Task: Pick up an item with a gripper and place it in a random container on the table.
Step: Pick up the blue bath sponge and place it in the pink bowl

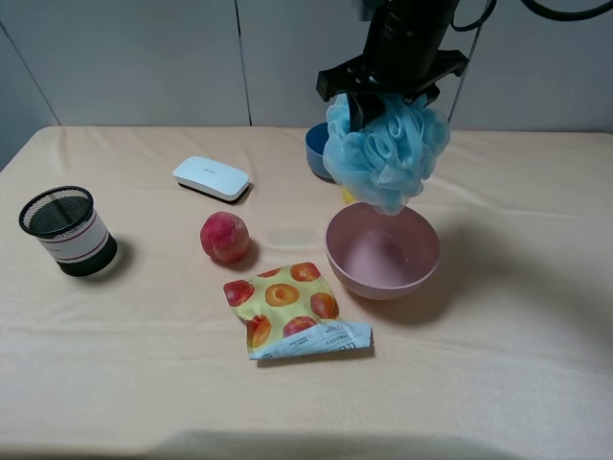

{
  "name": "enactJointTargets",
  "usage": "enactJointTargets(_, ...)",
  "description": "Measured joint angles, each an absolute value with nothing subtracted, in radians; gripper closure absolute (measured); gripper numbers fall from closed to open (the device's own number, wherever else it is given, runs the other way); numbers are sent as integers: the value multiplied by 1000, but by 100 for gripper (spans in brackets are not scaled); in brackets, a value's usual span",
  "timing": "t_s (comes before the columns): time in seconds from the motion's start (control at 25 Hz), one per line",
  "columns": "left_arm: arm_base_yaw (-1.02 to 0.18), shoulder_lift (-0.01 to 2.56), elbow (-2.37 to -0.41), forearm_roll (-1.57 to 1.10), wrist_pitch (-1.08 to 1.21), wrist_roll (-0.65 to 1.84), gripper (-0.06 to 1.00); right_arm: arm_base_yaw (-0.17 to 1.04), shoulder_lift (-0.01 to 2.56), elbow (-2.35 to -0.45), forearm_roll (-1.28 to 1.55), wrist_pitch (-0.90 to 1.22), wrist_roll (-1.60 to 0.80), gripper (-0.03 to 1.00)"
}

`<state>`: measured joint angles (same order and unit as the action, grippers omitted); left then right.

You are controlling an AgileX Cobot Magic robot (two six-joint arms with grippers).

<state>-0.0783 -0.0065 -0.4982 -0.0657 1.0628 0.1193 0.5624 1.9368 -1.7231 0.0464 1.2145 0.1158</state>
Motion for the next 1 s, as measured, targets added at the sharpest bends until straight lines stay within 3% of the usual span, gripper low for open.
enactJointTargets(0.52, -78, -6, -498, -66, 1063, 119, -5, 584, 1935, -1542, 36, 1210, 147, 62)
enactJointTargets(1.0, -78, -6, -498, -66, 1063, 119, -5, 584, 1935, -1329, 70, 997, 149, 63)
